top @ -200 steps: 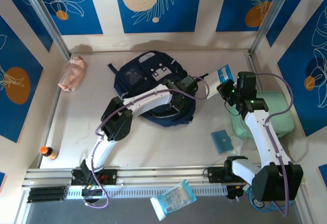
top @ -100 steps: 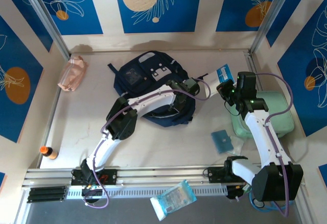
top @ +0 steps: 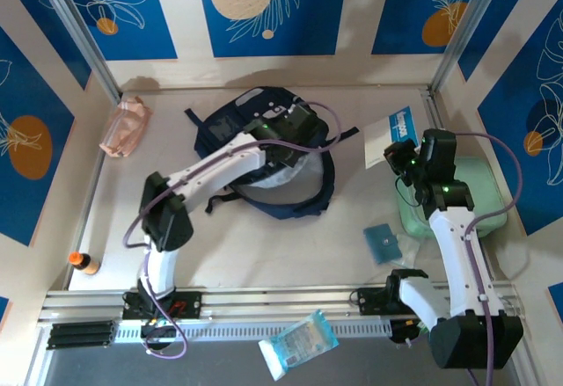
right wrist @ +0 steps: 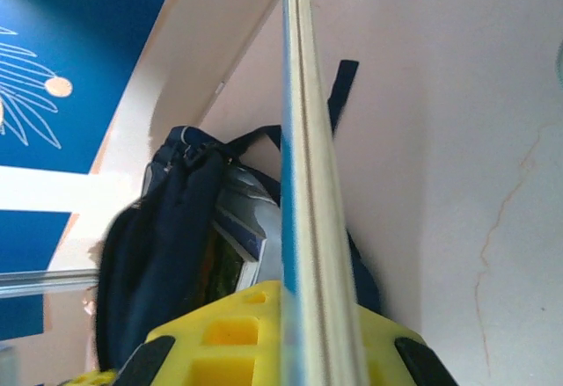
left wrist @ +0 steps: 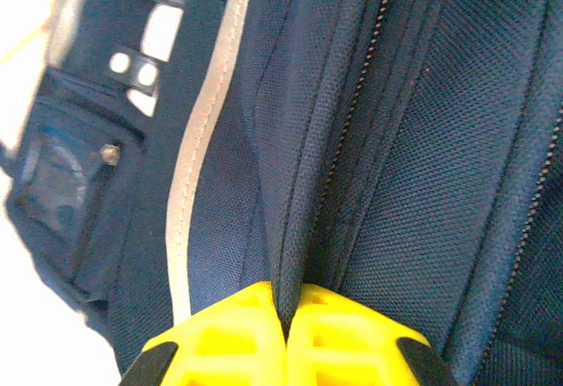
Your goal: Pack books, pencil case, and school supplies into a backpack
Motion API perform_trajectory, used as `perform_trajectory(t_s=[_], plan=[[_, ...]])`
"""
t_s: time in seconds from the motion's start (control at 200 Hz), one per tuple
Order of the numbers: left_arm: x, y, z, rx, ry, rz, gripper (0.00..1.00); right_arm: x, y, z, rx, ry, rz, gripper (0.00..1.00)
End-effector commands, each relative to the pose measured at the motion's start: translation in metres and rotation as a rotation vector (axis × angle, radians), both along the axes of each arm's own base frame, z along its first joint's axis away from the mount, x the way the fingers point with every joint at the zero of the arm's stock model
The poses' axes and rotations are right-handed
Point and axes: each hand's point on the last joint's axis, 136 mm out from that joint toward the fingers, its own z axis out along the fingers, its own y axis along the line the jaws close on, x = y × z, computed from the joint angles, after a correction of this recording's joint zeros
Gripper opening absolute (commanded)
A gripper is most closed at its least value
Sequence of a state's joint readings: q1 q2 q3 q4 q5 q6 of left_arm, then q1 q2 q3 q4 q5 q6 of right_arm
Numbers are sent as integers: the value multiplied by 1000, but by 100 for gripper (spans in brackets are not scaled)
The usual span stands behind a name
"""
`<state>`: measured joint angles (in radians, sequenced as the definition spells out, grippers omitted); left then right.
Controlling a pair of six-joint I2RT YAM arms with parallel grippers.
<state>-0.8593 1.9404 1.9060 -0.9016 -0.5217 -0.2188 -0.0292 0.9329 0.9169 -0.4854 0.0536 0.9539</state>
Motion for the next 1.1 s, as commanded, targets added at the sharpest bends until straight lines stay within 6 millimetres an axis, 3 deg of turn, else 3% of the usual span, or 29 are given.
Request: perform_trajectory(t_s=[0.0,0.265,0.43,0.61,0.8,1.0,1.096], plan=[[14,14,49,-65,-173,83,0,-1,25,-4,54,10,107,0],[13,20,114,-203,-335,84,0,-6,102,-8,161,55,368,0],[6,20,133,-268,-357,59,0,1,155,-15,265,50,510,0],[-3,22,143,-310,-350,42,0,19,194,-19,297,19,578,0],[-7,25,144,-333,-343,43,0,48,223,-56,278,75,541,0],[-8,27,142,-339,-332,51,0,75,248,-116,233,163,450,0],[-8,27,140,-344,-322,55,0,88,260,-134,208,179,414,0]])
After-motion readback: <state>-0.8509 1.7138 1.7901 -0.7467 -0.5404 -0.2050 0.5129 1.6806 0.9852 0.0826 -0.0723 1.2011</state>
